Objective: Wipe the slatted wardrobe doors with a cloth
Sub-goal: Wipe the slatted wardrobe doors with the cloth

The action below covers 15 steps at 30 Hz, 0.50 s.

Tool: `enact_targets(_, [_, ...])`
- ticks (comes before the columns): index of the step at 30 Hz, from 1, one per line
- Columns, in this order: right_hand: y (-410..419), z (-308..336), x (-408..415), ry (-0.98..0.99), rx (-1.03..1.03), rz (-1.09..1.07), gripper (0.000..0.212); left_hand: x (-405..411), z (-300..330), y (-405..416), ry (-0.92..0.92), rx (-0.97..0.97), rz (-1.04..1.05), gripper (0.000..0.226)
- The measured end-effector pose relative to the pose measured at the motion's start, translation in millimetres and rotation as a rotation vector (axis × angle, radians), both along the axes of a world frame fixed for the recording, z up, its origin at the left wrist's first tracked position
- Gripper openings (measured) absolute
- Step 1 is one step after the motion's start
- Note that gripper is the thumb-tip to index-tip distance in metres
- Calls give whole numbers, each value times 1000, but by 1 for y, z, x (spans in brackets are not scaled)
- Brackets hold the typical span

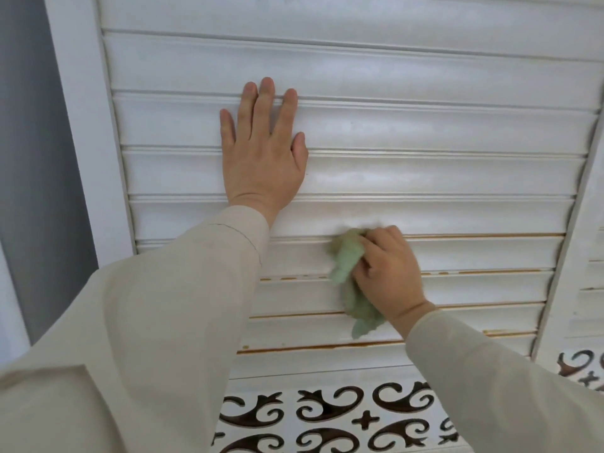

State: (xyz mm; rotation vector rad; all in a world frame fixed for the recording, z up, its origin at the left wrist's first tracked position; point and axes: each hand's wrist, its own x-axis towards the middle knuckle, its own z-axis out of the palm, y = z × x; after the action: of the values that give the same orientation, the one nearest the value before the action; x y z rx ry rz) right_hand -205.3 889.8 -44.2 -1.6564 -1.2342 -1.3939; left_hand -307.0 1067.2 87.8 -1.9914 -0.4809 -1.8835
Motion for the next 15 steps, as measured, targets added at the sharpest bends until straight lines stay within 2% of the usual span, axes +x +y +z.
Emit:
enact_targets(3, [-16,-10,7,131,135,-63,13,3,0,-2,-11,4,6,54])
enact_targets(6, [7,-8,-12,168,214,-20,24,3,-1,-2,-9,4,1,55])
enact_targets(8, [29,-3,-30,112,176,57,26,2,-1,-1,-6,-1,2,55])
enact_targets(11, [67,-2,-56,21,62,160,18,2,0,-1,17,-13,13,55])
enact_targets(15, [102,0,-79,-10,-73,196,19,-1,0,2,41,-21,26,56])
